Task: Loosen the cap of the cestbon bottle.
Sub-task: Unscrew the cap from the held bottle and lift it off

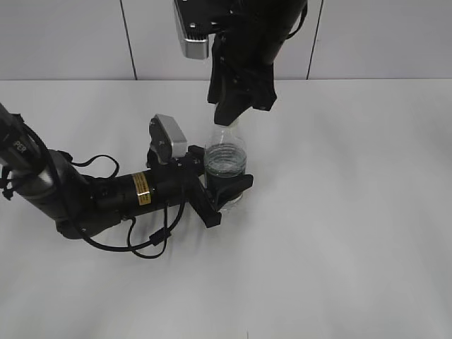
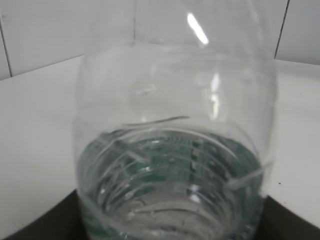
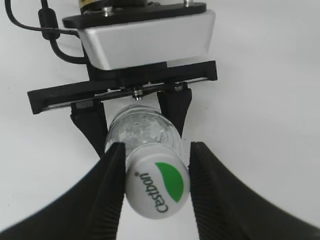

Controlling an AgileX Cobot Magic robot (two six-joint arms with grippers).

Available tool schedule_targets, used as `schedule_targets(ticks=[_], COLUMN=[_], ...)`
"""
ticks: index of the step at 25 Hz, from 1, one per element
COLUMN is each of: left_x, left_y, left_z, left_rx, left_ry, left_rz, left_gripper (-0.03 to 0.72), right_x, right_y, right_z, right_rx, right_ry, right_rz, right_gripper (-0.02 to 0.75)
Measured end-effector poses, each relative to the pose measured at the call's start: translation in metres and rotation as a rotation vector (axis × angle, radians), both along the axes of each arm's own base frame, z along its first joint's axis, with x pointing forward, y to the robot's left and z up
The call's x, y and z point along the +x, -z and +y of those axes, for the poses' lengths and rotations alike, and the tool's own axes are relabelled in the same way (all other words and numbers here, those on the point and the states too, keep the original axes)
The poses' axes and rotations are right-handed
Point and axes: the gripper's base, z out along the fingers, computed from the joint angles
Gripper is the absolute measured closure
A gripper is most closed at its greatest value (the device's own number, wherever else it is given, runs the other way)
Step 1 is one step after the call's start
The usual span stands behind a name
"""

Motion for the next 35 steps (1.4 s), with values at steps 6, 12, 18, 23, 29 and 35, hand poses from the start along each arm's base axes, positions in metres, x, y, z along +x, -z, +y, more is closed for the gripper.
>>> schedule_targets(ticks=[6, 12, 18, 23, 29, 35], left_x=[0.000, 0.000, 0.000, 0.000, 0.000, 0.000], left_y=[0.000, 0.000, 0.000, 0.000, 0.000, 0.000], left_z=[0.000, 0.000, 0.000, 0.000, 0.000, 0.000], left_rx=[0.000, -0.001, -0.001, -0.001, -0.001, -0.001], left_ry=[0.000, 0.000, 0.000, -0.001, -0.001, -0.001], left_rz=[0.000, 0.000, 0.000, 0.000, 0.000, 0.000], left_gripper=[0.283, 0.283, 0.283, 0.283, 0.283, 0.283], right_x=[0.001, 0.000, -0.011, -0.017, -0.014, -0.013], right_y=[0.001, -0.005, -0.035, -0.053, -0.052, -0.046], right_z=[-0.002, -0.003, -0.005, -0.009, -0.014, -0.012], right_rx=[-0.013, 0.012, 0.109, 0.170, 0.169, 0.148], right_ry=[0.149, 0.338, 0.583, 0.878, 1.145, 1.261], right_rz=[0.051, 0.126, 0.226, 0.354, 0.424, 0.429], right_gripper=[0.332, 0.205, 0.200, 0.200, 0.200, 0.200])
